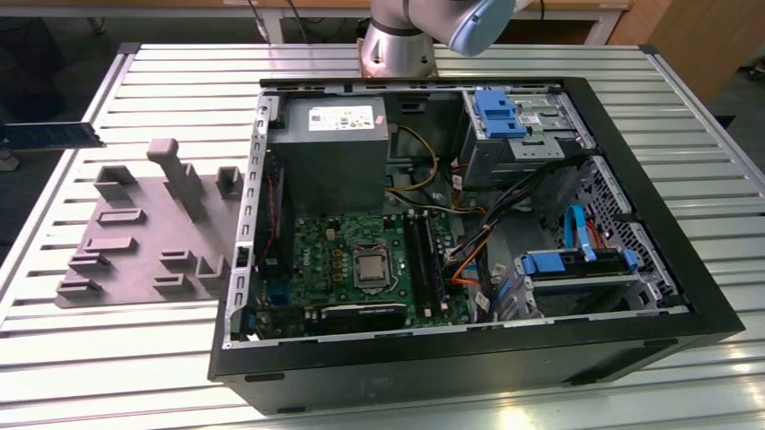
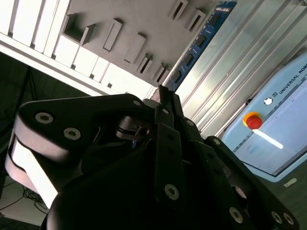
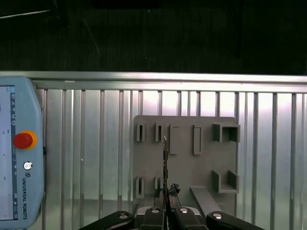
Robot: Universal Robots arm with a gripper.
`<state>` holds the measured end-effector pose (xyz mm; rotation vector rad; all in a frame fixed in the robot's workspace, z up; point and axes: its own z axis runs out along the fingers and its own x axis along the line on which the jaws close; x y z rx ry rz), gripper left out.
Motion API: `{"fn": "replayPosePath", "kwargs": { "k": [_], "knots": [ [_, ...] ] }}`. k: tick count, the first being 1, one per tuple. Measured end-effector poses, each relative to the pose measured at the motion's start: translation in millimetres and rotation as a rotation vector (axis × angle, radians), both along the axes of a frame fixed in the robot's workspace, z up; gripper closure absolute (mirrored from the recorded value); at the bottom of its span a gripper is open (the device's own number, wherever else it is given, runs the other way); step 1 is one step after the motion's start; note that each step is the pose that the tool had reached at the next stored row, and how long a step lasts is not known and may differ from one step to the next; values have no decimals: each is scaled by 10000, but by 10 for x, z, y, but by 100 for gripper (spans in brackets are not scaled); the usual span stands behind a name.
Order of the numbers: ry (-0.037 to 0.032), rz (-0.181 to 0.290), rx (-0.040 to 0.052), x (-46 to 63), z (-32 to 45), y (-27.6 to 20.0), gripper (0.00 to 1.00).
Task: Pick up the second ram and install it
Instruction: 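Pick up the second ram and move it above second insertion slot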
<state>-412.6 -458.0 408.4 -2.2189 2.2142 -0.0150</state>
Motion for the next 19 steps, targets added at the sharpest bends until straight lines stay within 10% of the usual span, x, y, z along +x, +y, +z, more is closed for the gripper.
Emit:
{"fn": "replayPosePath", "kwargs": {
  "k": [8, 19],
  "knots": [
    [-1, 0, 1, -1, 147, 0, 86],
    [1, 0, 0, 23, 153, 0, 86]
  ]
}}
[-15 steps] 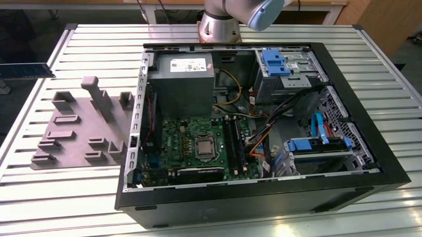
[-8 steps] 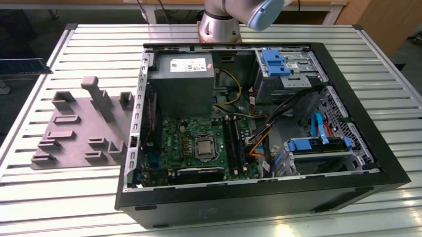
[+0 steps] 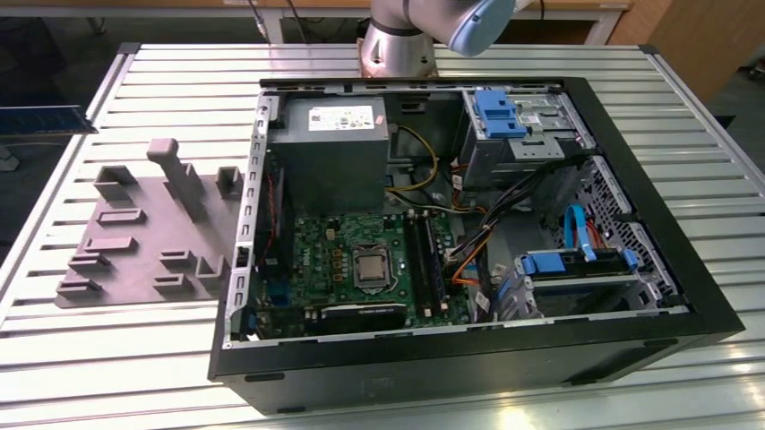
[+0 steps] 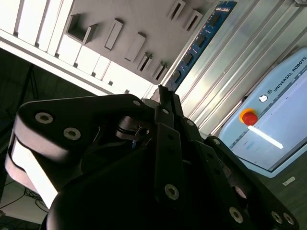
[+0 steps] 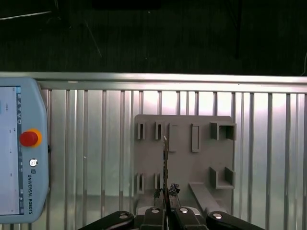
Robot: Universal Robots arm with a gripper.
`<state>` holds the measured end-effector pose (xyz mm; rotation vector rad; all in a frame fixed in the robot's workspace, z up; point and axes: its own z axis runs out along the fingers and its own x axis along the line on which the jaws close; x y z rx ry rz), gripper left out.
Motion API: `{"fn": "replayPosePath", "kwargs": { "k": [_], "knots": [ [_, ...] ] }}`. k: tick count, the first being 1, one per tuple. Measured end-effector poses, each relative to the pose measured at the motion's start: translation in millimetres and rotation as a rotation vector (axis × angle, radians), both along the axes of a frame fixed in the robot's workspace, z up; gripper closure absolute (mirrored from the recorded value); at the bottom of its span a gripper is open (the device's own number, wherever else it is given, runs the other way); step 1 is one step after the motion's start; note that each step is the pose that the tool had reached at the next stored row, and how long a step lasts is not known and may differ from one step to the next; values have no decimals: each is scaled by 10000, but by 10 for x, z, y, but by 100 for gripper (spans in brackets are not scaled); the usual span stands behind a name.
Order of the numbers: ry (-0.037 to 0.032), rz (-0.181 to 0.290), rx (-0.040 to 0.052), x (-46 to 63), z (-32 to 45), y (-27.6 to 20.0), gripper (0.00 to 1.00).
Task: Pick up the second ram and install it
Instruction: 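Pick up the second ram and move it above second insertion slot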
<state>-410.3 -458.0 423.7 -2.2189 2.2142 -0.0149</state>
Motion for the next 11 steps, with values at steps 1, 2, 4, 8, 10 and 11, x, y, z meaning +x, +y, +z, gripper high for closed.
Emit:
{"fn": "replayPosePath", "kwargs": {
  "k": [1, 2, 4, 8, 10, 11],
  "knots": [
    [2, 0, -2, 9, 1, 0, 86],
    [0, 1, -1, 18, 0, 0, 86],
    [0, 0, -1, 37, 0, 0, 86],
    [0, 0, 0, 67, 0, 0, 86],
    [-1, -1, 0, 74, -1, 0, 86],
    [-1, -1, 0, 75, -1, 0, 86]
  ]
}}
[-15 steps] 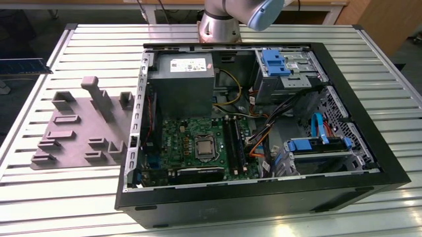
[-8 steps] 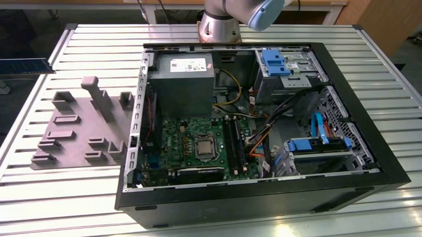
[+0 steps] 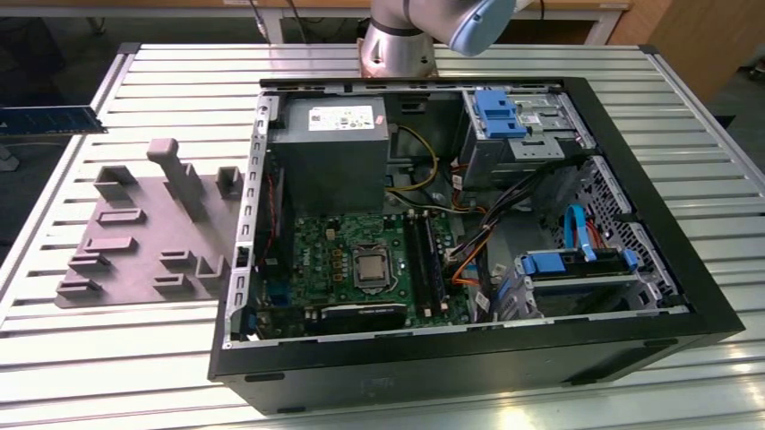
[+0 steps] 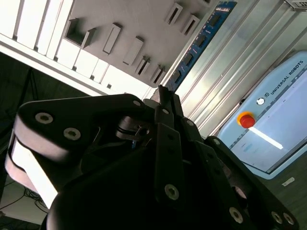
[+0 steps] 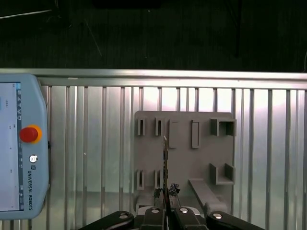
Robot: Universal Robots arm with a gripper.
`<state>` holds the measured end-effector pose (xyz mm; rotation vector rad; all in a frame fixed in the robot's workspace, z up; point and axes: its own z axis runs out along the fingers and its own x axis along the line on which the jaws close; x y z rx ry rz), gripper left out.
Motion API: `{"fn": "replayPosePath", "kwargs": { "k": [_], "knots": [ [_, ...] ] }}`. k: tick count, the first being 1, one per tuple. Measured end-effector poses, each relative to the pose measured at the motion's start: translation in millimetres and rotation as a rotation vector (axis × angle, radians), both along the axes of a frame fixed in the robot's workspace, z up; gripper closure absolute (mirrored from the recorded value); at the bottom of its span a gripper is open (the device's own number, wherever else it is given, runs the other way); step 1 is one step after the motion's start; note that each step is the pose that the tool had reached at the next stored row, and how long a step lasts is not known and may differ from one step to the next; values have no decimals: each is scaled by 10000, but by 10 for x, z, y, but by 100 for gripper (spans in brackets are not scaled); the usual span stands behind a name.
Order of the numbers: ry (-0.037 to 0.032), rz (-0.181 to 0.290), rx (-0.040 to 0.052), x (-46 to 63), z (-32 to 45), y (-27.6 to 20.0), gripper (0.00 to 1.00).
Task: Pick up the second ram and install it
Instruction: 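Pick up the second ram and move it above second insertion slot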
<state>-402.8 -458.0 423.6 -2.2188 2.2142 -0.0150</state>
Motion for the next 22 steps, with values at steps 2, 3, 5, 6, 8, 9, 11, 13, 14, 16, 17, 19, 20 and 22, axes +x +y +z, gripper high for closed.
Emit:
{"fn": "replayPosePath", "kwargs": {
  "k": [2, 3, 5, 6, 8, 9, 11, 13, 14, 16, 17, 19, 20, 22],
  "knots": [
    [1, 1, -1, 4, 1, 0, 86],
    [1, 1, -1, 5, 1, 0, 86],
    [1, 1, -1, 9, 1, 0, 86],
    [2, 2, -1, 15, 2, 0, 86],
    [1, 1, -1, 25, 1, 0, 86],
    [1, 1, -1, 30, 1, 0, 86],
    [1, 2, -1, 44, 1, 0, 86],
    [1, 1, -1, 63, 1, 0, 86],
    [2, 1, -1, 76, 1, 0, 86],
    [0, 1, -1, 122, 1, 0, 86],
    [1, 1, -1, 149, 1, 0, 86],
    [1, 1, 0, 204, 1, 0, 86],
    [2, 1, -1, 232, 1, 0, 86],
    [0, 1, 0, 287, 0, 0, 86]
  ]
}}
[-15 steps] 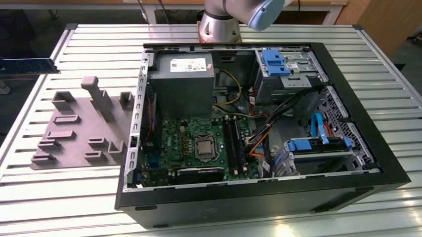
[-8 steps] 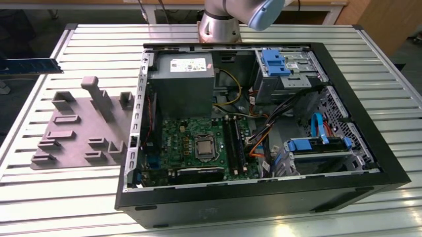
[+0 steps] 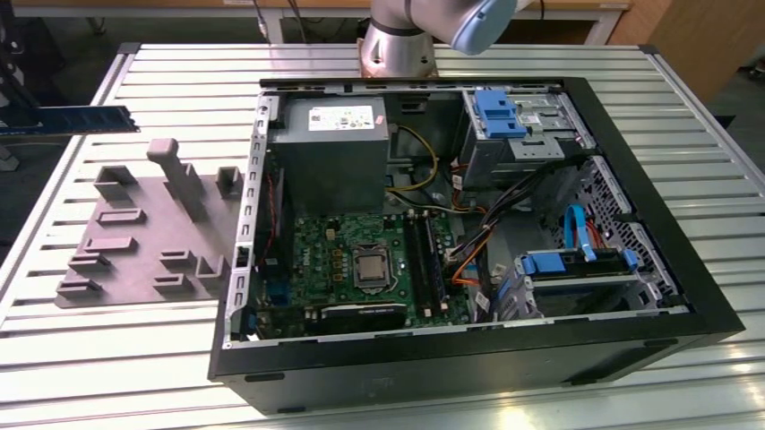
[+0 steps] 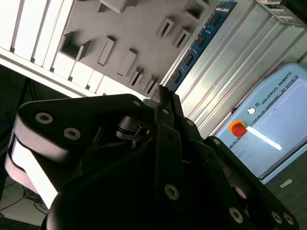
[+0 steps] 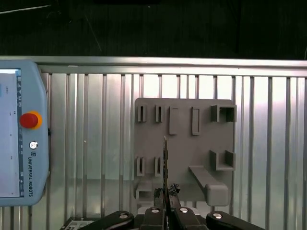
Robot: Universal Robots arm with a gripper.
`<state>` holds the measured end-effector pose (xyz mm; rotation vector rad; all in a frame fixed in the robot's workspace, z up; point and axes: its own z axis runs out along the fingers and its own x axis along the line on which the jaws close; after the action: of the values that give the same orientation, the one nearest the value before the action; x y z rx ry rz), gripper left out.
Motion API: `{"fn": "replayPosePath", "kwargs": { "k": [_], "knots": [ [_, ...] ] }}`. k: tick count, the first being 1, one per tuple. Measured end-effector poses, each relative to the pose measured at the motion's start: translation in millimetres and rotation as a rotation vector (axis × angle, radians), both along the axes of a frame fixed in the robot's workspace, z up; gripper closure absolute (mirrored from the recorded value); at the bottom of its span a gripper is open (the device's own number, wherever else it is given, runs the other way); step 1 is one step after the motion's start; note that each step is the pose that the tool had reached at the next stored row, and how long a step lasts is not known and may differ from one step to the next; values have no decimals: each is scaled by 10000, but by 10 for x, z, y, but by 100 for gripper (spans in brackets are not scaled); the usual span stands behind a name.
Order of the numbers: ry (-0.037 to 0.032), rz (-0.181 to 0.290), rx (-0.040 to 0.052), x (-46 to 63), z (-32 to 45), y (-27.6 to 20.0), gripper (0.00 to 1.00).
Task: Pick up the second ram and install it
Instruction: 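Pick up the second ram and move it above second insertion slot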
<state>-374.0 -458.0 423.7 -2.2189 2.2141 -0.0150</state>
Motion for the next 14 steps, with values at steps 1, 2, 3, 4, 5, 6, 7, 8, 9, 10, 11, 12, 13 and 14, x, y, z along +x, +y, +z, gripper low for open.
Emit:
{"fn": "replayPosePath", "kwargs": {
  "k": [1, 2, 3, 4, 5, 6, 7, 8, 9, 10, 11, 12, 13, 14],
  "knots": [
    [0, 0, -1, 23, 0, 0, 86],
    [1, 0, -1, 46, 1, 0, 86],
    [1, 0, -1, 68, 0, 0, 86],
    [1, 0, -1, 90, 1, 0, 86],
    [1, 0, -1, 111, 1, 0, 86],
    [1, 0, -1, 133, 0, 0, 86],
    [0, 0, 0, 155, 0, 0, 86],
    [1, 0, -1, 175, 0, 0, 86],
    [0, 0, -1, 195, 0, 0, 86],
    [0, 0, -1, 215, 0, 0, 86],
    [1, 0, -1, 234, 0, 0, 86],
    [1, 0, -1, 251, 0, 0, 86],
    [0, 0, -1, 265, -1, 0, 86],
    [1, 0, -1, 279, -1, 0, 86]
  ]
}}
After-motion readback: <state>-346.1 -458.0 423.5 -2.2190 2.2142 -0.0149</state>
